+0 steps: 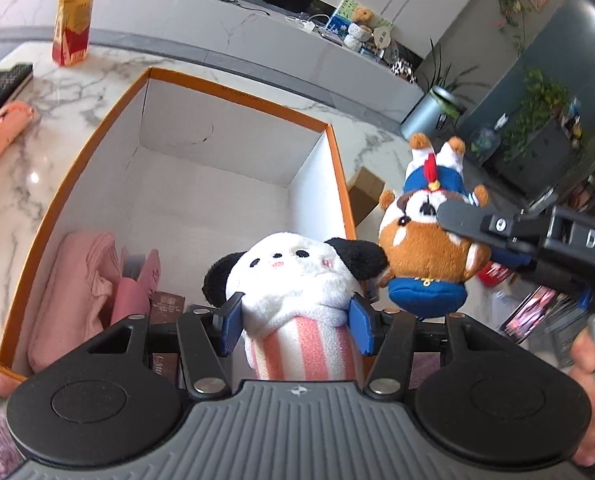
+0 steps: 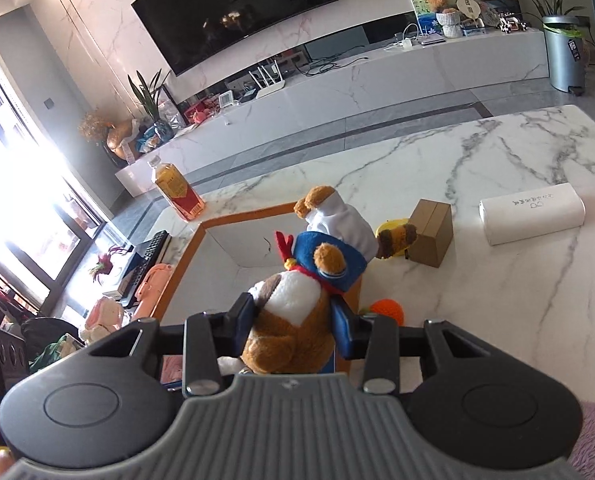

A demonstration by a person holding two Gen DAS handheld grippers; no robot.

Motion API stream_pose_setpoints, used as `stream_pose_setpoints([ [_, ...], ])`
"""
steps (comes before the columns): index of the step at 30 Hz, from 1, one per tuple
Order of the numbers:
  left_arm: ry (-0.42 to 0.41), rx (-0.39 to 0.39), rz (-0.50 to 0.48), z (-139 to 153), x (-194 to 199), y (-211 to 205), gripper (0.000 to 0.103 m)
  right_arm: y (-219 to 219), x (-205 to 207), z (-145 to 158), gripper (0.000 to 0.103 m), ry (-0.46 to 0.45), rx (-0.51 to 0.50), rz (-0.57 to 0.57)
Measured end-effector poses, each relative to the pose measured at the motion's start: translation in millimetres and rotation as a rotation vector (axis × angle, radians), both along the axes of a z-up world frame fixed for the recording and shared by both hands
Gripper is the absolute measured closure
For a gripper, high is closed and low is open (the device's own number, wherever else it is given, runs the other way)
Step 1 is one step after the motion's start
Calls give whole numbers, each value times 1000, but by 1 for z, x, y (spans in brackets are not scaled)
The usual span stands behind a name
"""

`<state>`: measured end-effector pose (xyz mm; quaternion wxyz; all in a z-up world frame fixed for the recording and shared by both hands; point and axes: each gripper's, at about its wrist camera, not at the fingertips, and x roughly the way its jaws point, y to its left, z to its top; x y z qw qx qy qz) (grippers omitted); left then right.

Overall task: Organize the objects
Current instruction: 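Carry both plushes over the orange box and lower the white plush with the left tool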

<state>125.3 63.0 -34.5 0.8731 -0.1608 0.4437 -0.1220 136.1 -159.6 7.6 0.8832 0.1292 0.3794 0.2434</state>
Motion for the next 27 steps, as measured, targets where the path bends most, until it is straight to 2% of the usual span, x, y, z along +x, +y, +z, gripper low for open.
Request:
stream_pose_setpoints([
  [5,2,95,-75,-2,-3,-16,40,1,4,-4,60,12,-6,-3],
  [12,51,193,-154,-16,0,-34,40,3,9,-8,60,24,2,3],
  [19,127,214,-193,-28,6,-39,37,3,11,-11,60,38,6,0],
  [27,161,209,-219,-19,8,-33,34,5,10,-8,60,31,2,17],
])
